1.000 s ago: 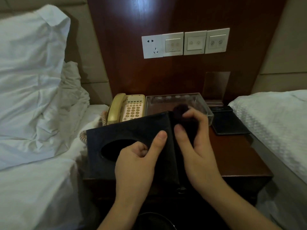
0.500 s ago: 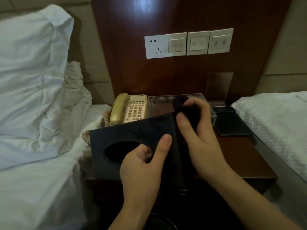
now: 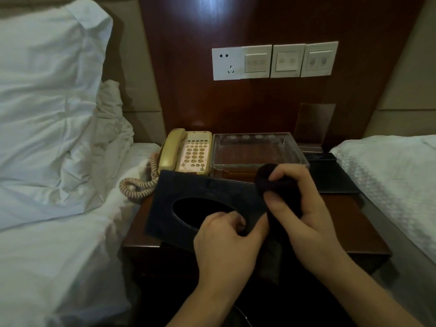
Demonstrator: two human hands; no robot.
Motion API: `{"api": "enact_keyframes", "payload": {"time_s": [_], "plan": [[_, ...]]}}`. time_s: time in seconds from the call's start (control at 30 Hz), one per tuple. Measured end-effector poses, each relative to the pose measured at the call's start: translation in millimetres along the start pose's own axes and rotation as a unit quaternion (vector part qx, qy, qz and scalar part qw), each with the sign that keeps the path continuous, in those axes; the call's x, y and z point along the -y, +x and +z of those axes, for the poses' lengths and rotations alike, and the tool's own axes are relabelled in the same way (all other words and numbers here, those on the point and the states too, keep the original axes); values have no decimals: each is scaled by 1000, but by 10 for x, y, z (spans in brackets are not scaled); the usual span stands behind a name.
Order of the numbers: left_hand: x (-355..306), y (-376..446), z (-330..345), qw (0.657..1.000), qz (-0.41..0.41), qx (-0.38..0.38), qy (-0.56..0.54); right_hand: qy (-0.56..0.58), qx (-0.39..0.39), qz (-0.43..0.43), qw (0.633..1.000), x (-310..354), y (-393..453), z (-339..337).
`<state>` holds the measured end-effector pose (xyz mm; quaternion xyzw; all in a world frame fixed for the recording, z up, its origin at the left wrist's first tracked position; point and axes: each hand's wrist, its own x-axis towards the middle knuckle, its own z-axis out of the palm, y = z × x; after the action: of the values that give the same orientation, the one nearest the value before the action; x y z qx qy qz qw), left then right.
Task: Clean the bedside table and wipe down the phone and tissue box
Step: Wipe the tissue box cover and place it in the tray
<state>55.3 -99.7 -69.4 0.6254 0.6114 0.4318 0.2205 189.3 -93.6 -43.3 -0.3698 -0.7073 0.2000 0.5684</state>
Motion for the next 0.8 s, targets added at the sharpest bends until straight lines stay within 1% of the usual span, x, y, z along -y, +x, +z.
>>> {"api": "enact_keyframes", "payload": {"time_s": [0.07, 0.17, 0.27, 0.33, 0.43, 0.57, 0.63, 0.7, 0.8], "plan": [[8, 23, 35, 1000, 9, -6, 22, 28, -38, 37, 998, -76, -4, 66], [6, 57, 88, 1000, -1, -5, 29, 72, -102, 87, 988, -148, 9, 129], [11, 70, 124, 1000, 1, 3, 20, 83, -160, 102, 978, -148, -23, 142], [39, 79, 126, 1000, -3, 17, -8, 71, -184, 97, 976, -151, -99, 164], [75, 71, 108, 999, -7, 29, -32, 42, -190, 104, 975, -171, -249, 224], [57, 47, 108, 999, 12, 37, 33, 9, -179, 122, 976, -238, -199, 213], [38, 69, 112, 999, 12, 32, 40, 26, -175, 140, 974, -248, -50, 170], [16, 84, 115, 1000, 4, 22, 13, 50, -179, 157, 970, -211, 20, 160], [-1, 109, 114, 1000, -7, 5, -3, 78, -197, 175, 961, -137, -175, 248]]}}
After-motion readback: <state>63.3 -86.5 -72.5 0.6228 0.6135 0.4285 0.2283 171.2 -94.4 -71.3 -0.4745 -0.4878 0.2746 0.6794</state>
